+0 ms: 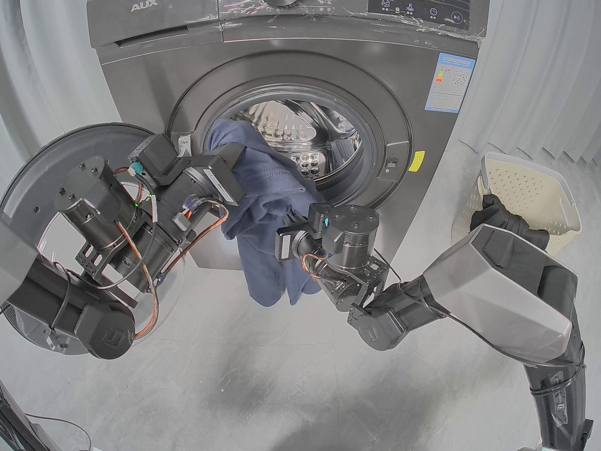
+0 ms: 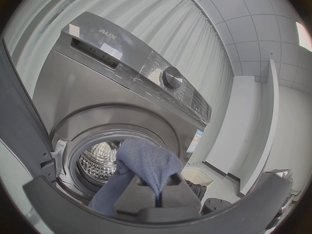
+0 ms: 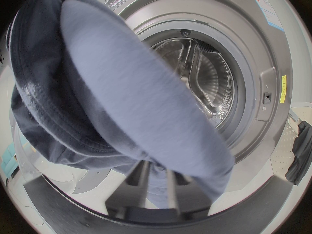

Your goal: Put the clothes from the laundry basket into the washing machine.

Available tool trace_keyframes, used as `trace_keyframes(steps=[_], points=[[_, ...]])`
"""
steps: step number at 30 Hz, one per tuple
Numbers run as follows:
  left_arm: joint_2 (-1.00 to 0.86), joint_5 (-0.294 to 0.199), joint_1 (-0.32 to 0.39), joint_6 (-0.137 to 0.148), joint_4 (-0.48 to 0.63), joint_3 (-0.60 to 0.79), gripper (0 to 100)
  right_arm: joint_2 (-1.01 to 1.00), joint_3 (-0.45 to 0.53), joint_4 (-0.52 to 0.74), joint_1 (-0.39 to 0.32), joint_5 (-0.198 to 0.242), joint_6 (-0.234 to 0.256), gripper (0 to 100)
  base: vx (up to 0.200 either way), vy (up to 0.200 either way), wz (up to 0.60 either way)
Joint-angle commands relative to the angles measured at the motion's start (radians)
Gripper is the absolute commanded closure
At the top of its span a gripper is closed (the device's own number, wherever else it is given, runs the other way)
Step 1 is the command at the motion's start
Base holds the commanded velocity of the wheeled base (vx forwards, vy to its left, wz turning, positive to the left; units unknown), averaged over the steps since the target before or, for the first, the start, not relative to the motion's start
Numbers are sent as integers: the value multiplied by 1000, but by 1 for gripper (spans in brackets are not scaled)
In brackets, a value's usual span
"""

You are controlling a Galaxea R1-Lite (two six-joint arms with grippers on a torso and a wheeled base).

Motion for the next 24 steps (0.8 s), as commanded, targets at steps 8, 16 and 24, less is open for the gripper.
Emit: trace_keyframes(steps=[8, 16, 24], points=[[5, 0, 5, 0, 0, -1, 100, -119, 111, -3, 2, 5, 3, 100, 0, 0, 0], [-1, 0, 3, 0, 0, -3, 100, -95, 156, -31, 31, 21, 1, 100, 0, 0, 0], [-5, 0, 2, -2, 0, -6, 100, -73, 159, -34, 42, 48, 9, 0, 0, 0, 0]])
